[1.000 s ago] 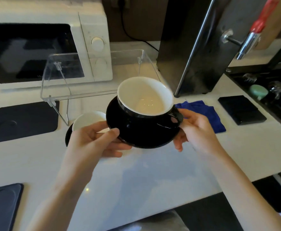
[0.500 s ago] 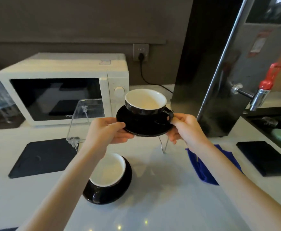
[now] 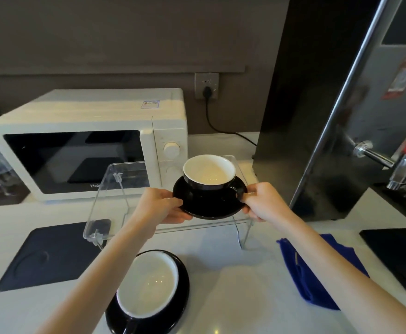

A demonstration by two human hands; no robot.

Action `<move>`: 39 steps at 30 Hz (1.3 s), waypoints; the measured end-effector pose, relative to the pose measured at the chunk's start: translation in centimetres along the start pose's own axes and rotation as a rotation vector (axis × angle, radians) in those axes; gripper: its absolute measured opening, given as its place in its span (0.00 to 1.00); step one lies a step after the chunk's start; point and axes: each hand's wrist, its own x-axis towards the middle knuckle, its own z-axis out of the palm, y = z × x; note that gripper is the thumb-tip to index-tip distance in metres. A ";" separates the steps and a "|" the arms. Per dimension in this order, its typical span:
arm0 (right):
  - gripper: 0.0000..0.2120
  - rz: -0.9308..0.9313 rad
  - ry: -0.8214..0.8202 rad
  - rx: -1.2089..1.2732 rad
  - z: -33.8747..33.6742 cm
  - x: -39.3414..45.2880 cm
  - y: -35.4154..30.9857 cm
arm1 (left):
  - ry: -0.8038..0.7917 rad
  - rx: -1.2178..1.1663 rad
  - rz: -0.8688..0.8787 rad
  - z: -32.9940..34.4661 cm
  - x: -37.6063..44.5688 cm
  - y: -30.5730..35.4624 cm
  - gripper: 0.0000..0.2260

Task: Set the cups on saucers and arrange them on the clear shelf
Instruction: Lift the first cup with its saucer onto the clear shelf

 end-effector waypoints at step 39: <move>0.08 -0.079 0.319 0.373 3.1 -2.6 2.0 | 0.093 0.127 0.201 -0.5 0.9 -2.7 0.13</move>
